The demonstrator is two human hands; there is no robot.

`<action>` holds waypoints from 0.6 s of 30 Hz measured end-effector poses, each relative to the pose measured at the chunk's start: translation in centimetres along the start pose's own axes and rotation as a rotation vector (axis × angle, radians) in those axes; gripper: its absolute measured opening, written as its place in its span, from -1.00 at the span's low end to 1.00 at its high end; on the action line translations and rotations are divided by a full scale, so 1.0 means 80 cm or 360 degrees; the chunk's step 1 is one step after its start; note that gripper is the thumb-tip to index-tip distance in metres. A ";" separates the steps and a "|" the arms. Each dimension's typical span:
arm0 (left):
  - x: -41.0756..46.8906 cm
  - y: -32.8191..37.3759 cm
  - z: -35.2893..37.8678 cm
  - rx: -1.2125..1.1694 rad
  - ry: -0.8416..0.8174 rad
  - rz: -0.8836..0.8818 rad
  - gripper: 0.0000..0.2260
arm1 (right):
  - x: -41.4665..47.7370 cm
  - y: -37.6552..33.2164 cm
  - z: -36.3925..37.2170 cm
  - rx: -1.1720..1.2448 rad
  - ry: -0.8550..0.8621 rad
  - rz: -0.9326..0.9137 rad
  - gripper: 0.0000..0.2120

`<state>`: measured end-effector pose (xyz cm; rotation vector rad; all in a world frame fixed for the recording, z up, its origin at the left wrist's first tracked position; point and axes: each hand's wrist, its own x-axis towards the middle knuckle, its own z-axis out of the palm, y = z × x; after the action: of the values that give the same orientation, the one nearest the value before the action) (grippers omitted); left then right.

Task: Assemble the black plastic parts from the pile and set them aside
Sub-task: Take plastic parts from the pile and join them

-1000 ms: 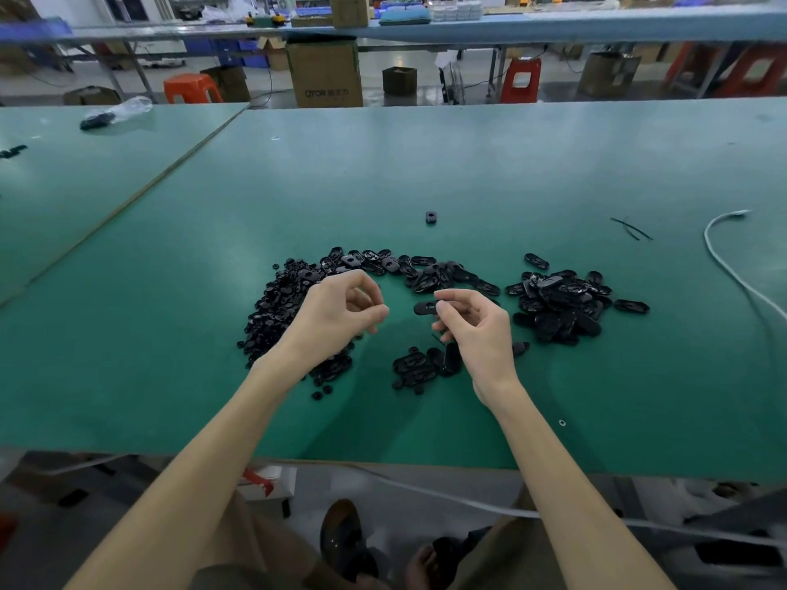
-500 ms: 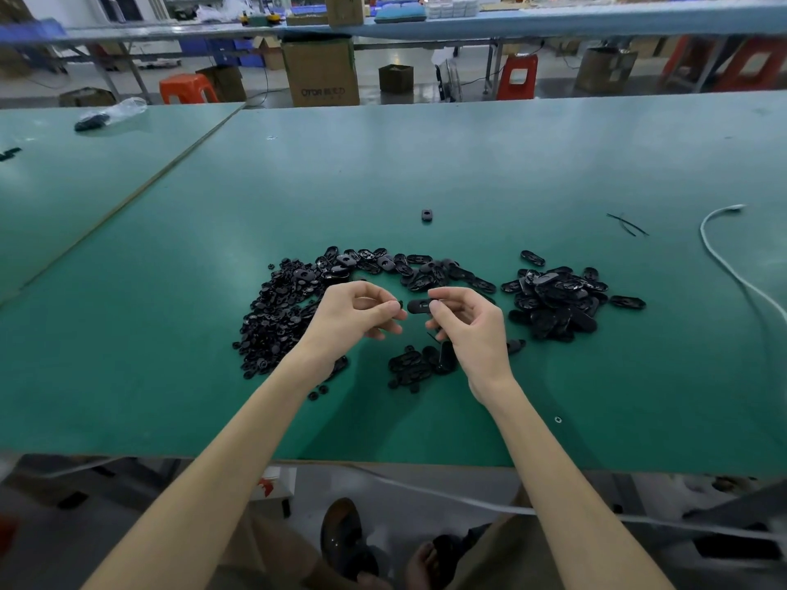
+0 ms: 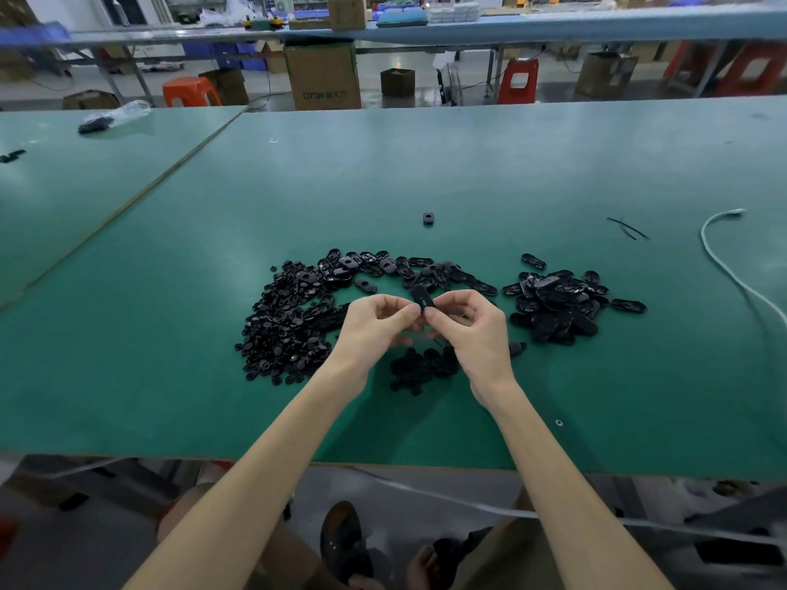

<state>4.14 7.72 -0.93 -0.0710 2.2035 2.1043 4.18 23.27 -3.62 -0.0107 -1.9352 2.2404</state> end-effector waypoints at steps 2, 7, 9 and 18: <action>0.002 -0.001 0.004 0.0012 0.0018 0.0013 -0.90 | 0.000 0.000 -0.001 0.0010 -0.0016 -0.0009 -0.83; 0.003 -0.004 0.008 -0.0046 0.0055 0.0006 -0.91 | 0.001 -0.002 -0.002 -0.0037 -0.0107 -0.0024 -0.68; 0.003 -0.006 0.008 -0.0078 0.0086 0.0009 -0.89 | 0.001 -0.001 -0.001 -0.0074 -0.0141 -0.0043 -0.70; 0.007 -0.010 0.010 -0.0153 0.0115 -0.0040 -0.90 | 0.001 -0.004 -0.001 -0.0038 -0.0138 -0.0048 -0.71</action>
<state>3.69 8.51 -1.83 -0.1832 2.1268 2.2269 4.15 23.36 -3.33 0.1139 -1.9913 2.2337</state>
